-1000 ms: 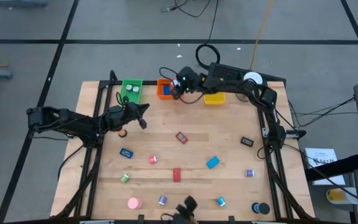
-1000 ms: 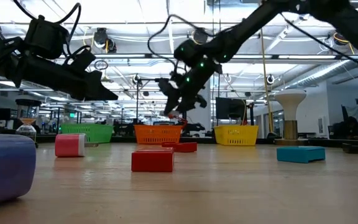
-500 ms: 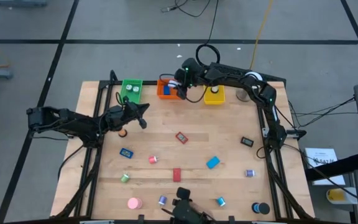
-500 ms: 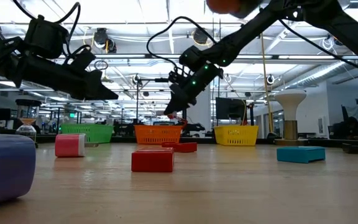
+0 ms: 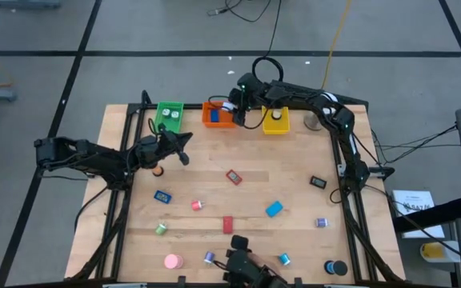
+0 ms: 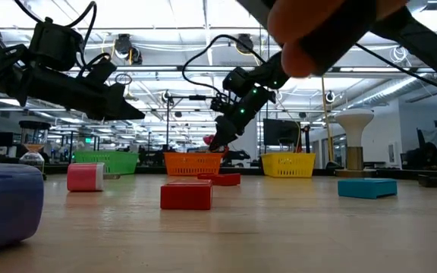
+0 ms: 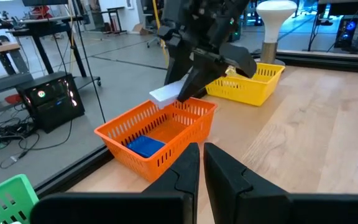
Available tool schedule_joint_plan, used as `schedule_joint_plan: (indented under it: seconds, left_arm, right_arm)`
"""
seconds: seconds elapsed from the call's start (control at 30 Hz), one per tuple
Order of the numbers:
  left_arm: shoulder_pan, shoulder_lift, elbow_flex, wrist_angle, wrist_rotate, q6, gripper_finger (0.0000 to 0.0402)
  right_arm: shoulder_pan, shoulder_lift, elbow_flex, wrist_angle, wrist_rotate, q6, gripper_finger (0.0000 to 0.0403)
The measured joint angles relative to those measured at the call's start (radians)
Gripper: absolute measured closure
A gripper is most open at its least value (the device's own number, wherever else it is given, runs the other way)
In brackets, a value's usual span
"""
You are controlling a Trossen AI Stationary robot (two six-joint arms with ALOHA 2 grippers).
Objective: Pick & Place Office items
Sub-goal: Put the white digital clock into the orange bin
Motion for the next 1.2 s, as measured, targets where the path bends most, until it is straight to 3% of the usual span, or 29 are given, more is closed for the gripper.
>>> schedule_joint_plan:
  seconds: [0.3,1.2]
  left_arm:
    - [0.0,0.0,0.0,0.002,0.0,0.0,0.0371]
    - [0.0,0.0,0.0,0.001,0.0,-0.003,0.0371]
  right_arm:
    - [0.012,0.042,0.003,0.078,-0.002,-0.031,0.0247]
    - [0.011,0.043,0.001,0.065,-0.003,0.002,0.024]
